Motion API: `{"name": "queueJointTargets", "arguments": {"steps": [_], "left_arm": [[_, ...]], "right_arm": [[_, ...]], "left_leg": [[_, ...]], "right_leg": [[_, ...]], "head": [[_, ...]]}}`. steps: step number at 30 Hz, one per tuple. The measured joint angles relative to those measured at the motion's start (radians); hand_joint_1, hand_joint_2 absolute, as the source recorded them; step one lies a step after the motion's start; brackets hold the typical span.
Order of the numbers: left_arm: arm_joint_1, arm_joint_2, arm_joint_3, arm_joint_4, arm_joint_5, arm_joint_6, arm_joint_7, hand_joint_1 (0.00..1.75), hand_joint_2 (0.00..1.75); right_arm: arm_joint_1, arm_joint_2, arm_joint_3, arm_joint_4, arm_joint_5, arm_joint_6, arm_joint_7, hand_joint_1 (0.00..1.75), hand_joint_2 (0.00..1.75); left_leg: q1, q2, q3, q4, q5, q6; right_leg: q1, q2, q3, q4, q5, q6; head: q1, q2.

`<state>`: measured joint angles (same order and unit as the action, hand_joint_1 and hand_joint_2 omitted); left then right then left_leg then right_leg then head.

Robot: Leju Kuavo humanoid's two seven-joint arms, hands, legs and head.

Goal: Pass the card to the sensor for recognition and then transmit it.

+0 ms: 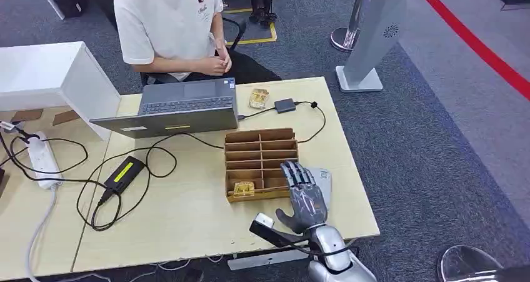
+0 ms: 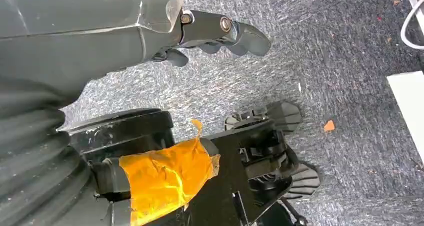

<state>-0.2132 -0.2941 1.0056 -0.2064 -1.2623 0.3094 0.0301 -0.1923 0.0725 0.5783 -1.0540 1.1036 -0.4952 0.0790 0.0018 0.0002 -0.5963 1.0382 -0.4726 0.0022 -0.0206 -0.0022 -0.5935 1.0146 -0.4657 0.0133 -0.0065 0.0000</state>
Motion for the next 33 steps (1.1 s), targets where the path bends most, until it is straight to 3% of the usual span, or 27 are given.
{"name": "queueJointTargets", "arguments": {"steps": [31,32,33], "left_arm": [[0.0,0.0,-0.008,0.0,-0.005,-0.009,0.001,0.0,1.75],[0.0,0.0,-0.008,0.0,-0.005,-0.009,0.001,0.0,1.75],[0.0,0.0,-0.008,0.0,-0.005,-0.009,0.001,0.0,1.75]], "right_arm": [[-0.012,0.011,-0.008,0.0,-0.001,0.004,-0.004,0.03,1.75],[-0.012,0.011,-0.008,0.0,-0.001,0.005,-0.004,1.75,1.75],[-0.012,0.011,-0.008,0.0,-0.001,0.005,-0.004,1.75,1.75]], "left_leg": [[0.0,0.0,0.0,0.0,0.0,0.0],[0.0,0.0,0.0,0.0,0.0,0.0],[0.0,0.0,0.0,0.0,0.0,0.0]], "right_leg": [[0.0,0.0,0.0,0.0,0.0,0.0],[0.0,0.0,0.0,0.0,0.0,0.0],[0.0,0.0,0.0,0.0,0.0,0.0]], "head": [[0.0,0.0],[0.0,0.0],[0.0,0.0]]}}
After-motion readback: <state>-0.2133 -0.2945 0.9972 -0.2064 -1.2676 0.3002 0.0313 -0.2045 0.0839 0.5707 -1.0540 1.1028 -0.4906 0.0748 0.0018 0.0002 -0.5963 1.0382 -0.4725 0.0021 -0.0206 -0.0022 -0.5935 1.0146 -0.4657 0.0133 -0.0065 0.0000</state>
